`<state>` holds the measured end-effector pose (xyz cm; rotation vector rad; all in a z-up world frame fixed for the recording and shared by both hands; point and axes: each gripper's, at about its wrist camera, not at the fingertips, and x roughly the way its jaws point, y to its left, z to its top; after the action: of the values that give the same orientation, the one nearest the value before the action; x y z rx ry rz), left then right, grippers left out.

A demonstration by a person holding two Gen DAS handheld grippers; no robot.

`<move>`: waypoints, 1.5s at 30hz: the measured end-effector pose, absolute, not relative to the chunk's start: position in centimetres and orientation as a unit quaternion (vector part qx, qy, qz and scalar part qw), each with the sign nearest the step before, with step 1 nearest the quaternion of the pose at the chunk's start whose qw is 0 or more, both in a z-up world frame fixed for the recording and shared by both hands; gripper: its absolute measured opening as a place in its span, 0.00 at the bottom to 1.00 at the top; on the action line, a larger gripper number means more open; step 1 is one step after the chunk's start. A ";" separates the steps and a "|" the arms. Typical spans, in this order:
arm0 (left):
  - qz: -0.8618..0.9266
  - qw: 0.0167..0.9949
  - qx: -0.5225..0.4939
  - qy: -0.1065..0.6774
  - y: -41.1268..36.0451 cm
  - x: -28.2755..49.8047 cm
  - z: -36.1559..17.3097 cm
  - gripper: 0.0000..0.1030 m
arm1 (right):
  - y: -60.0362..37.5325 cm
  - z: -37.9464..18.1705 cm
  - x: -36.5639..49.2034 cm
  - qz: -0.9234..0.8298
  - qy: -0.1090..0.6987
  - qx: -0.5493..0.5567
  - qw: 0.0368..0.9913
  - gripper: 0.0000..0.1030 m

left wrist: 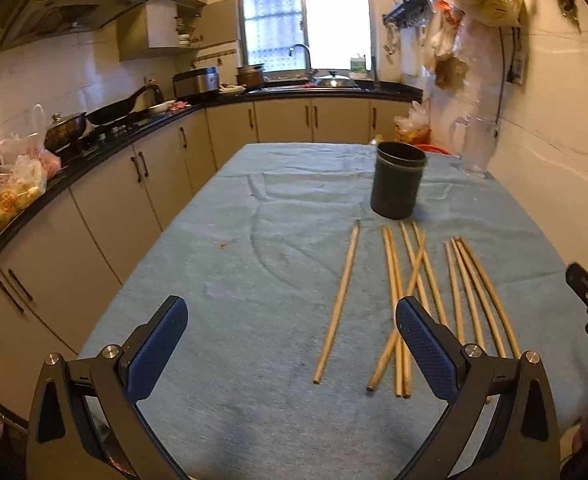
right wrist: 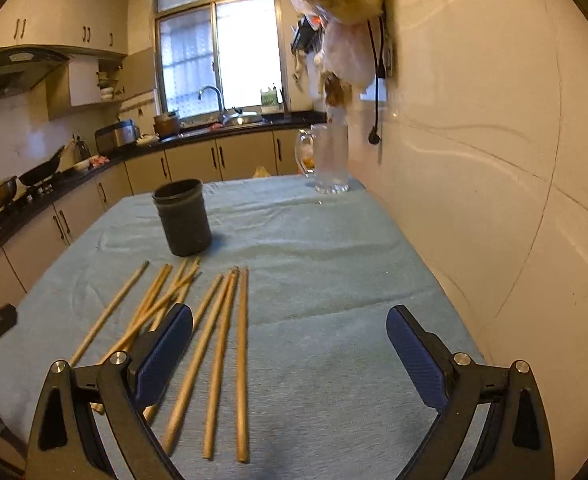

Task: Organize utensils
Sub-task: 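Move both tools toward the loose wooden chopsticks on the towel, then close the left tool on one chopstick while the right tool grasps another chopstick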

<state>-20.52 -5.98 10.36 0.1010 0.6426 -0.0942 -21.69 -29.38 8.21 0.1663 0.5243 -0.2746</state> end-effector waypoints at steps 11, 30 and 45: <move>-0.048 0.949 0.054 0.308 -6.5 -21.0 10.2 1.00 | -28.5 8.0 -22.2 -0.140 0.241 0.073 0.958 0.97; -0.052 0.939 0.051 0.337 -6.0 -19.4 8.7 1.00 | -28.9 6.6 -21.2 -0.136 0.245 0.103 0.954 0.97; -0.156 0.891 0.048 0.425 -6.9 -9.6 9.6 0.84 | -33.8 4.9 -10.3 -0.015 0.408 0.149 0.901 0.53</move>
<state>-9.59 -6.86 9.62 0.0990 0.8820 -0.3229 -10.33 -33.83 4.92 0.3088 0.8440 -0.0310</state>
